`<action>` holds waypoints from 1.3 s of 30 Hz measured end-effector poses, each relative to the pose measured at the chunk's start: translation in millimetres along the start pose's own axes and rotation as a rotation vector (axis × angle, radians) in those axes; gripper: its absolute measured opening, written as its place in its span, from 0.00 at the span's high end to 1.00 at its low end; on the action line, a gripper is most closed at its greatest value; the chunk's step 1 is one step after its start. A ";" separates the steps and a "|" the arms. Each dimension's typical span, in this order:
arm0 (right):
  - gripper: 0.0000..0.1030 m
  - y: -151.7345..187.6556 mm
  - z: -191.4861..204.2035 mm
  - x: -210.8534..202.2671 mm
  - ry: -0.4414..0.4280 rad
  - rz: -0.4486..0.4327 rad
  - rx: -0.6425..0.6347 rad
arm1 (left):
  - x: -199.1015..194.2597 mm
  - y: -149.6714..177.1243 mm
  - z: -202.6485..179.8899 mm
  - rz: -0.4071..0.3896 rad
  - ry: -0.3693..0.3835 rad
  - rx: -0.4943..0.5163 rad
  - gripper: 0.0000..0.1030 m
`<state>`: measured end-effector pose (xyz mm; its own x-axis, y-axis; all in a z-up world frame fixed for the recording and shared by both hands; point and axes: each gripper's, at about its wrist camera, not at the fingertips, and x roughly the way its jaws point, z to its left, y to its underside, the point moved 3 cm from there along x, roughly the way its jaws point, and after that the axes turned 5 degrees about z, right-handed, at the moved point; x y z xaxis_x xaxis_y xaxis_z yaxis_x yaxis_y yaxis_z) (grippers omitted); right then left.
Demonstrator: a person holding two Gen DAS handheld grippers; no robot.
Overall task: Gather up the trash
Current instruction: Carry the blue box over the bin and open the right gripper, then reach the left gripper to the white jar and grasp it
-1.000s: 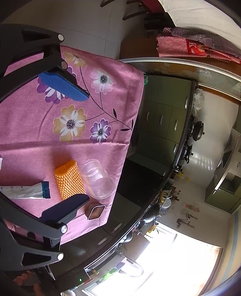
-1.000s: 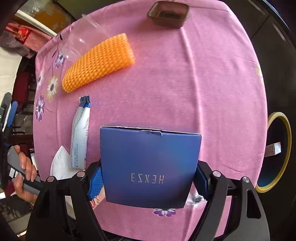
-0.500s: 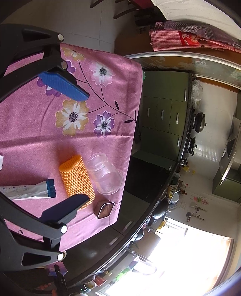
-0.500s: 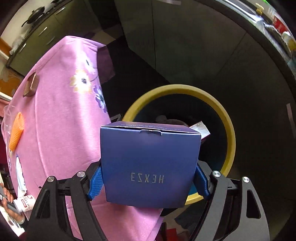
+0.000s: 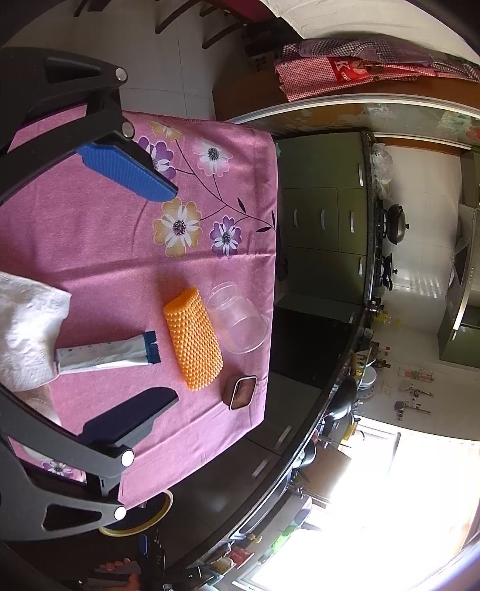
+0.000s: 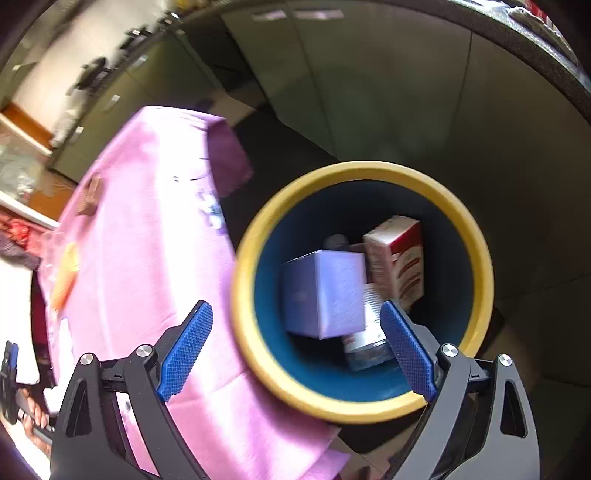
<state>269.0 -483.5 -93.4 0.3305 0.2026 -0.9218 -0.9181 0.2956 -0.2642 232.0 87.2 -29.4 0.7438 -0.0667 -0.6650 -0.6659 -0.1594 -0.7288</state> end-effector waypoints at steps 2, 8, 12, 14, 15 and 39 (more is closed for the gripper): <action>0.12 21.9 8.9 -12.9 -0.042 -0.056 -0.034 | -15.3 6.7 -6.1 -0.007 0.006 0.011 0.07; 0.12 95.0 46.4 -36.4 -0.134 -0.218 -0.122 | -45.2 40.5 -42.5 0.009 0.054 0.114 0.07; 0.12 127.2 62.9 -45.2 -0.167 -0.257 -0.150 | -51.1 68.9 -74.8 0.020 0.084 0.168 0.07; 0.12 138.9 69.7 -47.9 -0.196 -0.262 -0.161 | -47.6 81.0 -90.7 0.031 0.094 0.199 0.07; 0.12 145.1 72.6 -50.2 -0.209 -0.267 -0.166 | -44.8 86.5 -97.6 0.033 0.087 0.219 0.07; 0.12 179.6 80.4 -56.5 -0.295 -0.312 -0.196 | 30.4 110.5 -117.0 0.162 0.062 0.220 0.52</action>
<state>103.0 -366.8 -66.0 0.6189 0.3971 -0.6777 -0.7799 0.2081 -0.5903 187.7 -47.7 -111.1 0.6239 -0.1356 -0.7697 -0.7681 0.0753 -0.6359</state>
